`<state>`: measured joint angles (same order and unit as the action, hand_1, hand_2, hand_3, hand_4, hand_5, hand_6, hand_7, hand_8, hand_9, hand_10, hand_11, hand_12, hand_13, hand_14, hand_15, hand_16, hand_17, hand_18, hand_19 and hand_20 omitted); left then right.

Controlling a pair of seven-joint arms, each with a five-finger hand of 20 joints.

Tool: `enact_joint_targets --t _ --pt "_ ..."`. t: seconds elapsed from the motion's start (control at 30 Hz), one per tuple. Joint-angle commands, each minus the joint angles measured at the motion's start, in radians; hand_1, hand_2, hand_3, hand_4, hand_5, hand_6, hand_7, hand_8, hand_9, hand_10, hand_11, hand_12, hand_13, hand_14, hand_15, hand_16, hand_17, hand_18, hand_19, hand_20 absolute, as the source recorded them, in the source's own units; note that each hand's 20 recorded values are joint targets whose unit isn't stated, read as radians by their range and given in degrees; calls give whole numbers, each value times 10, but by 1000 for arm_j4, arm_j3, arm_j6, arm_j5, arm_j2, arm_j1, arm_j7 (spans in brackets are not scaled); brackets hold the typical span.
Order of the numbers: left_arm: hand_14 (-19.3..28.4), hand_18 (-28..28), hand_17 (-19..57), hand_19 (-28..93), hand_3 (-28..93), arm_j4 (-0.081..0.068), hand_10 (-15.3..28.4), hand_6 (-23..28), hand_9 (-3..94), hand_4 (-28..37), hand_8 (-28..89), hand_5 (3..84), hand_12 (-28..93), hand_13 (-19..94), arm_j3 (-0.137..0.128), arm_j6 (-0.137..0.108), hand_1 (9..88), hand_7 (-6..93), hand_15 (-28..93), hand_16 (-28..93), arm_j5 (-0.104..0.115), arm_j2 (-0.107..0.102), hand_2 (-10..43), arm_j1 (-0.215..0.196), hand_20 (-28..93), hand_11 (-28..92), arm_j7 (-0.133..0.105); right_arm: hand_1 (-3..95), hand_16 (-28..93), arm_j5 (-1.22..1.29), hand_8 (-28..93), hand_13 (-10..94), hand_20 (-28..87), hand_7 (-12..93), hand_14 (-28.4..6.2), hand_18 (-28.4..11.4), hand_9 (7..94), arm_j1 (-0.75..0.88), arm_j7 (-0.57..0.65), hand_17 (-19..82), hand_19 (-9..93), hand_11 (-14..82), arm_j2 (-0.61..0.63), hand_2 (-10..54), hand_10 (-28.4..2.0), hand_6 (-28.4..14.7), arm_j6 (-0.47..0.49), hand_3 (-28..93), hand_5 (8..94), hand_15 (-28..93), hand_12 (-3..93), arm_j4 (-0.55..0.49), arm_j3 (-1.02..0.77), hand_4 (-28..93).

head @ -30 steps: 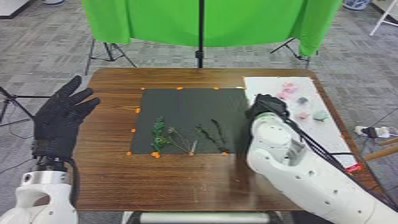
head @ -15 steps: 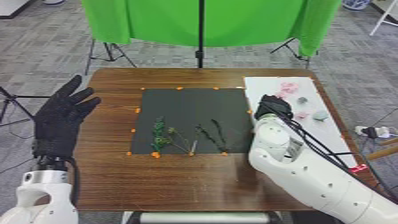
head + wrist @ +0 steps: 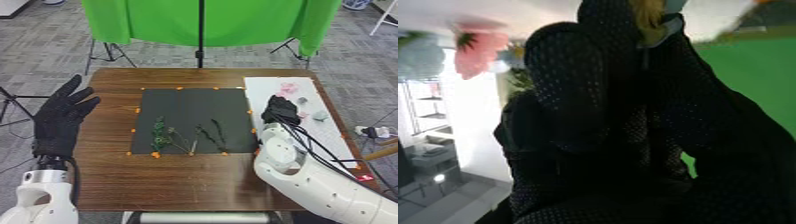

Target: Arrange flowers

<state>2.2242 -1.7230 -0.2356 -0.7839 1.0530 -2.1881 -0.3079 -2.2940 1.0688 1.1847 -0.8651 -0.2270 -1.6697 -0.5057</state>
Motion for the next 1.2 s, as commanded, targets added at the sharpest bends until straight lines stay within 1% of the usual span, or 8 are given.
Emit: enact_joint_targets --t 0.03,0.23,0.37,0.47,0.67,0.8,1.0,1.2 --pt "243 255 -98 527 776 -9 176 64 322 -283 -106 352 113 230 5 6 207 137 516 -70 -4 -5 71 23 136 247 18 630 301 -51 44 886 376 212 -16 -205 937 -64 -161 477 932 158 -129 -95 -80 -4 -33 712 881 486 298 -98 35 -283" --pt "243 255 -99 527 775 -23 177 65 322 -283 -106 352 113 230 30 27 206 137 517 -70 -14 -20 71 95 137 248 51 629 304 -69 44 883 383 212 -17 -204 937 -65 -316 471 932 153 -319 -95 -80 -5 16 716 881 491 302 -67 59 -283" --pt "244 255 -99 527 776 -43 175 65 320 -283 -106 352 114 230 68 39 206 136 517 -70 -21 -55 71 190 137 247 72 629 307 -90 44 878 388 213 -18 -199 937 -59 -470 465 932 149 -433 -95 -76 -3 77 717 879 497 305 -6 52 -283" --pt "243 256 -99 528 775 -63 175 64 321 -283 -105 351 113 229 106 45 206 137 517 -70 -21 -77 71 264 137 247 73 627 308 -85 42 873 392 215 -19 -197 937 -118 -521 461 932 146 -479 -95 -73 -2 78 719 876 503 309 47 110 -283" --pt "243 256 -98 529 775 -87 176 64 321 -283 -105 351 113 229 148 51 206 136 517 -71 -24 -97 71 345 138 245 80 621 303 -44 40 864 396 220 -20 -194 937 -250 -512 451 932 136 -510 -95 -67 2 43 719 868 515 314 122 254 -283" --pt "244 257 -98 529 776 -96 176 64 321 -283 -105 351 114 229 164 55 206 136 517 -70 -27 -86 71 368 139 245 84 617 296 -43 38 853 399 224 -22 -191 937 -264 -520 444 932 128 -507 -95 -65 5 88 715 858 528 320 139 299 -283" --pt "244 257 -98 530 774 -95 175 65 322 -283 -105 352 115 229 164 49 207 135 517 -71 -23 -84 71 364 140 247 71 594 268 -98 14 808 399 209 -26 -178 915 -210 -584 412 932 125 -514 -95 -67 8 226 689 823 576 332 139 248 -283" --pt "244 257 -98 531 775 -110 176 65 322 -283 -105 352 114 229 167 60 208 137 517 -70 -26 -69 71 383 139 247 87 545 229 -170 -19 730 393 190 -37 -163 844 -158 -650 364 931 176 -535 -95 -75 8 311 655 764 657 338 152 167 -283"
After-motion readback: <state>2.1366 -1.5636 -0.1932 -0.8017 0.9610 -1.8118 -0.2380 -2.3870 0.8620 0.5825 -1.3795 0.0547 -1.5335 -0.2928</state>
